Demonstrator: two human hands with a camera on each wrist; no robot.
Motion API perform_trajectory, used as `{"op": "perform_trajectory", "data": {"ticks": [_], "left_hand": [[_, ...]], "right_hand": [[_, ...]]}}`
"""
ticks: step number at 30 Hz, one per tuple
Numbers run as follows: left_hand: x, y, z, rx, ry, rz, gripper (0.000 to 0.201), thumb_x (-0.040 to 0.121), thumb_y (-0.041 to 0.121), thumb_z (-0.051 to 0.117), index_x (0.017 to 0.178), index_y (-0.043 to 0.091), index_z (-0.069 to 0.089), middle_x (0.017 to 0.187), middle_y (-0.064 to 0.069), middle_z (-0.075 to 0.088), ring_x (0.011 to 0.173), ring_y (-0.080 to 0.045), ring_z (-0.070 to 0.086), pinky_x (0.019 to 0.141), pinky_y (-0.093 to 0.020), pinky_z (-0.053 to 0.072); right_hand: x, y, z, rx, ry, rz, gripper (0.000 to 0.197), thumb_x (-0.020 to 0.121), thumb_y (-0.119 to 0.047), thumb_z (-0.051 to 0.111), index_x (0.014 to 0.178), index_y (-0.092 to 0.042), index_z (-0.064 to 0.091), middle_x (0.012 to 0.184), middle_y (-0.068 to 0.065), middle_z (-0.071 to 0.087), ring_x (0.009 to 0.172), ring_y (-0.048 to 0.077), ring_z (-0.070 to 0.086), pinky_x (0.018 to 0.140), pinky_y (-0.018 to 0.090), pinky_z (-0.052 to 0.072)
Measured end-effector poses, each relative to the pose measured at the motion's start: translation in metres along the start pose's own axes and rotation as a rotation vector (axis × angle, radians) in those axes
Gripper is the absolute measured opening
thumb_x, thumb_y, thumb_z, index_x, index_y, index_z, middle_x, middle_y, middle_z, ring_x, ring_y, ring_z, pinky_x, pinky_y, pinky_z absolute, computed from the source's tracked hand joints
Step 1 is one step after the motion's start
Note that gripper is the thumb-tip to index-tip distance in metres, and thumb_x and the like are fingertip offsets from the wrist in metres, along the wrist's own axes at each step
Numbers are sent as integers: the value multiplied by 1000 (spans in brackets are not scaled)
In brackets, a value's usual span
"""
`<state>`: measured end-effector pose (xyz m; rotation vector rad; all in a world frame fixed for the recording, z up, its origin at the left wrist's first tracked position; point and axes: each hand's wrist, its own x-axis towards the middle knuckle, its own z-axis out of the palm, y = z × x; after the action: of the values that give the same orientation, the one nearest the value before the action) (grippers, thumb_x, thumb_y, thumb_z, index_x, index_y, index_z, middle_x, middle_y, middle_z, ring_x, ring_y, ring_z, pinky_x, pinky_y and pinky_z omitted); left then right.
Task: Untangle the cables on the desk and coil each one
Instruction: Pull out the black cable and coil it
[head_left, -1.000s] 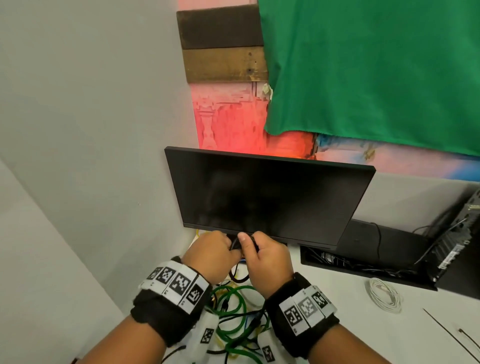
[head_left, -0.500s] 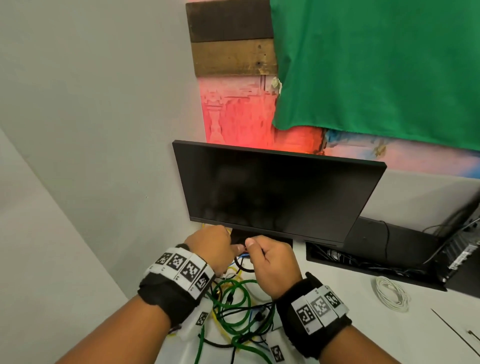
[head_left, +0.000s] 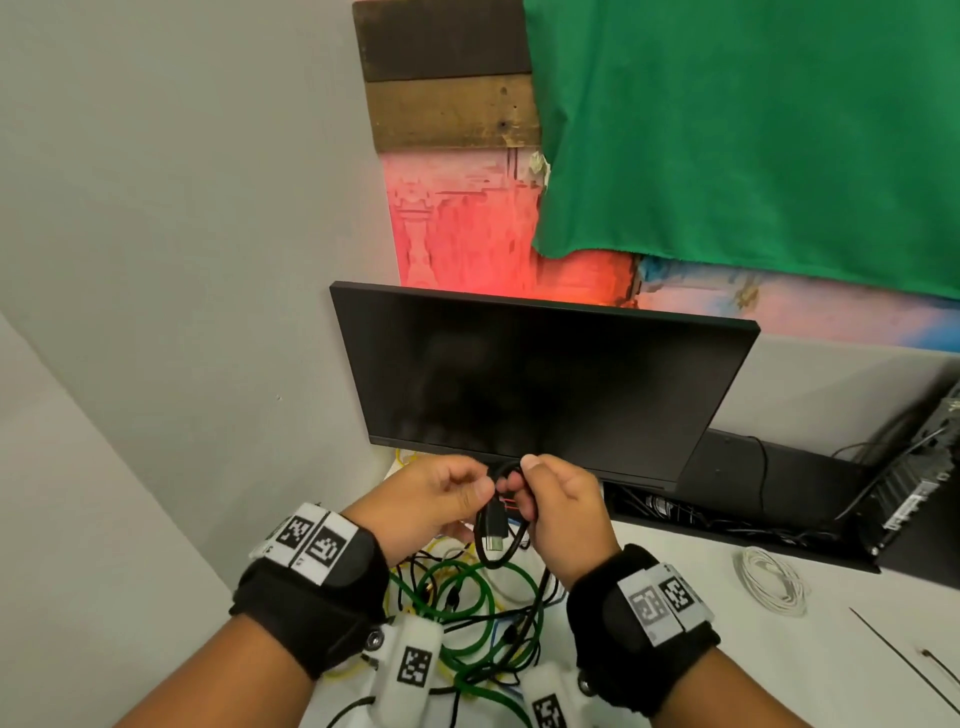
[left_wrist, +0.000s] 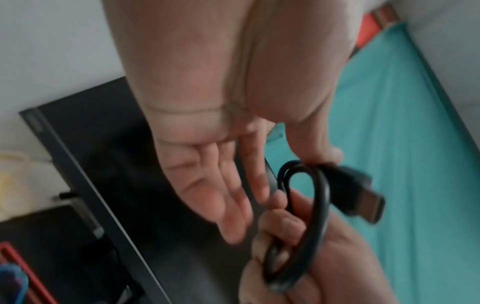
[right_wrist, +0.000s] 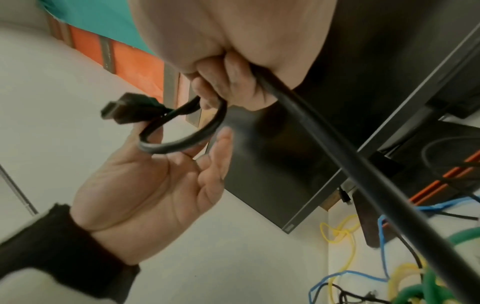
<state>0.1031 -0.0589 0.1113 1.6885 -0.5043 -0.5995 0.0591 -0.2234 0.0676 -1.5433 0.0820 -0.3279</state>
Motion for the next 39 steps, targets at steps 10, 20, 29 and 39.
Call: {"op": "perform_trajectory", "data": {"ticks": [10,20,29,39], "left_hand": [[-4,2,-4,984,323,276,11,88,36,64,83,27,59,75,14,56,69,-5,55,59,-11,39],[-15,6,11,-429,-68,17,30,83,27,66,87,-2,61,64,-16,57,38,-11,39,39,-19,34],[-23,20,4,-767,-133,-33,41,94,43,52,66,13,54,46,3,36,34,-11,35,37,-22,33],[-24,31,-29,-880,-34,64,42,98,43,43,72,13,55,51,4,37,31,-5,32,30,-18,28]], "right_hand": [[2,-17,-12,204,-324,216,46,103,-43,42,71,-21,66,55,7,55,29,10,31,34,15,25],[-1,-26,-6,343,-501,160,44,97,-45,47,64,-16,53,50,4,51,29,9,31,33,18,23],[11,-23,-15,331,-561,82,31,88,-43,71,87,-12,64,81,11,68,40,12,50,42,20,43],[-13,23,-6,-197,-359,159,17,85,-39,66,72,-37,56,78,-2,64,82,20,66,75,33,51]]}}
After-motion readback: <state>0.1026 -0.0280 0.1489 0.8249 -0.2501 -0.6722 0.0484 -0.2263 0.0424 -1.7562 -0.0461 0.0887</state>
